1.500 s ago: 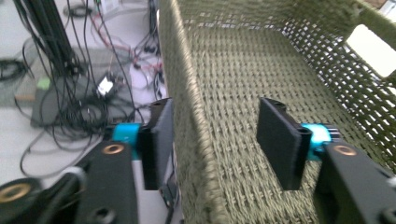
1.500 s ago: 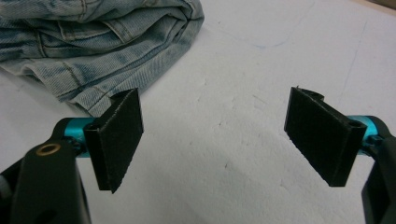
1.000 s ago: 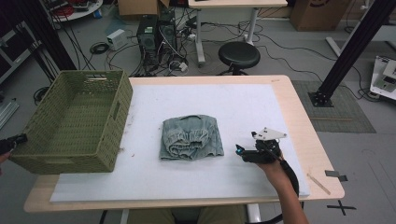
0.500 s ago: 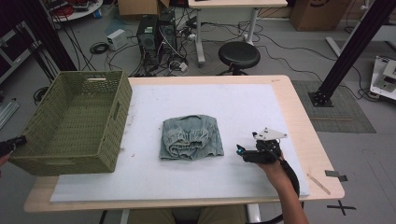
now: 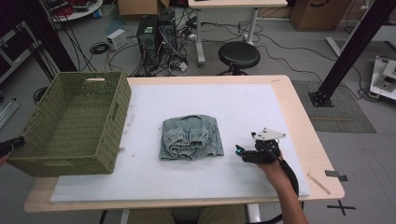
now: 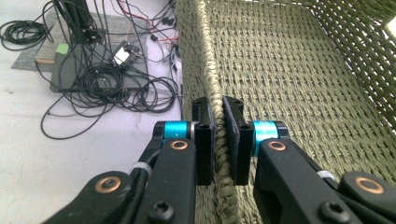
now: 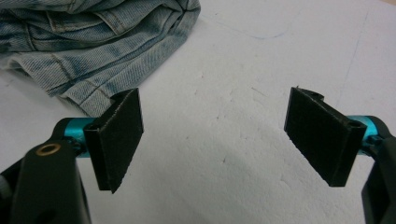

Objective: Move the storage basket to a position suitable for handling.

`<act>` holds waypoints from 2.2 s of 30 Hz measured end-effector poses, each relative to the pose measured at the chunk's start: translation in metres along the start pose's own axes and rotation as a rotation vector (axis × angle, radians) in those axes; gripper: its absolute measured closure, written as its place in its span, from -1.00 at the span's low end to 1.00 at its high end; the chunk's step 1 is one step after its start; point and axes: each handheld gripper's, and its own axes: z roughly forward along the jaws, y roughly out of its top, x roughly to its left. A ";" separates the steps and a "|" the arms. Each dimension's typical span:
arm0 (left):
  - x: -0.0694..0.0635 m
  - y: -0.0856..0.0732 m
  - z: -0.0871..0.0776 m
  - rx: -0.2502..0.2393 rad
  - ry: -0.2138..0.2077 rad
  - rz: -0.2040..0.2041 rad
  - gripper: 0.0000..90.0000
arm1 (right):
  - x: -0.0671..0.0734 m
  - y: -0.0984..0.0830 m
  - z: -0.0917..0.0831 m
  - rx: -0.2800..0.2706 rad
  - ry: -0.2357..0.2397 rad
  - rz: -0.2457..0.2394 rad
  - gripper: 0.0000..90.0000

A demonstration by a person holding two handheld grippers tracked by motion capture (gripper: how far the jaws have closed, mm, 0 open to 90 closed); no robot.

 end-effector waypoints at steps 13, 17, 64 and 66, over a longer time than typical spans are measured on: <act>-0.005 -0.002 0.000 -0.015 0.005 -0.020 0.86 | 0.002 0.002 0.003 0.003 0.005 -0.004 -0.55; -0.009 -0.004 -0.001 -0.023 0.008 -0.026 0.86 | 0.002 0.003 0.004 0.002 0.007 -0.004 -0.55; -0.023 0.012 -0.024 -0.353 -0.125 0.030 -0.16 | -0.001 0.002 -0.004 -0.015 0.000 0.001 -0.55; -0.028 0.017 -0.029 -0.388 -0.155 0.034 -0.32 | -0.001 0.002 -0.004 -0.014 0.001 0.002 -0.55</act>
